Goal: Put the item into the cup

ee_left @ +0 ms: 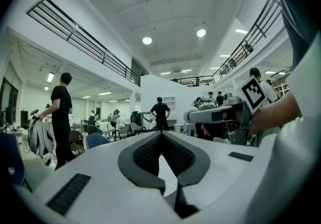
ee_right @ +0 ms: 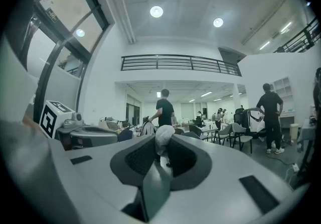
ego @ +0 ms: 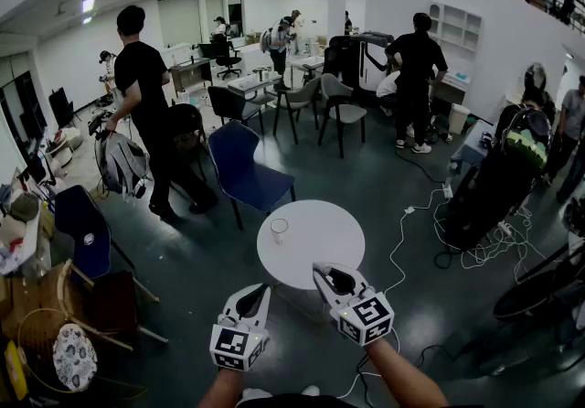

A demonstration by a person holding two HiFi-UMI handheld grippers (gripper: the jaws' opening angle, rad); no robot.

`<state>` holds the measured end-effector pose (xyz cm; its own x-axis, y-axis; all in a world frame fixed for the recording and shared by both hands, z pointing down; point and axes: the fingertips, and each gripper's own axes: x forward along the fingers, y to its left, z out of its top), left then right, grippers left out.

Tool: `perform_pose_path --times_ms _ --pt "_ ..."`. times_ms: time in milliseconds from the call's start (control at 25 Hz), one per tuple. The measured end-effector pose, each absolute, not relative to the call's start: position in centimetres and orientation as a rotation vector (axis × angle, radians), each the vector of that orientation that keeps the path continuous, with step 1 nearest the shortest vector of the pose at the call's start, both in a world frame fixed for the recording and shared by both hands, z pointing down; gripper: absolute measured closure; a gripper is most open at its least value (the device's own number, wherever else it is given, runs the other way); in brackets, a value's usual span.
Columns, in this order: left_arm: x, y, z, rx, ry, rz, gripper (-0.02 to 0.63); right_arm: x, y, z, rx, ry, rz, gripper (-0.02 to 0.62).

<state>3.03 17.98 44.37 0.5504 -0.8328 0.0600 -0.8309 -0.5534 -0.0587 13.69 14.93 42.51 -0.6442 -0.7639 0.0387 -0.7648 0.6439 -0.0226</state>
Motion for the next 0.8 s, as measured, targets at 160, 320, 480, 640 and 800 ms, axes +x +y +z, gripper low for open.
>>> perform_pose_path --times_ms 160,320,480,640,800 --pt "2.7 18.3 44.6 -2.749 1.475 -0.12 0.591 13.6 15.2 43.1 1.315 -2.821 0.065 0.517" --pt "2.8 18.5 44.3 -2.752 1.481 -0.118 0.591 14.0 15.3 43.0 1.321 -2.824 0.072 0.517" --pt "2.8 18.2 45.1 -2.753 1.503 -0.12 0.591 14.5 14.9 43.7 1.323 -2.826 0.056 0.517" --pt "2.7 17.7 45.3 -2.75 1.526 -0.111 0.591 14.4 14.4 44.0 1.291 -2.825 0.032 0.517" --pt "1.9 16.9 45.5 -2.745 1.556 -0.113 0.591 13.8 13.5 44.5 1.271 -2.824 0.041 0.517"
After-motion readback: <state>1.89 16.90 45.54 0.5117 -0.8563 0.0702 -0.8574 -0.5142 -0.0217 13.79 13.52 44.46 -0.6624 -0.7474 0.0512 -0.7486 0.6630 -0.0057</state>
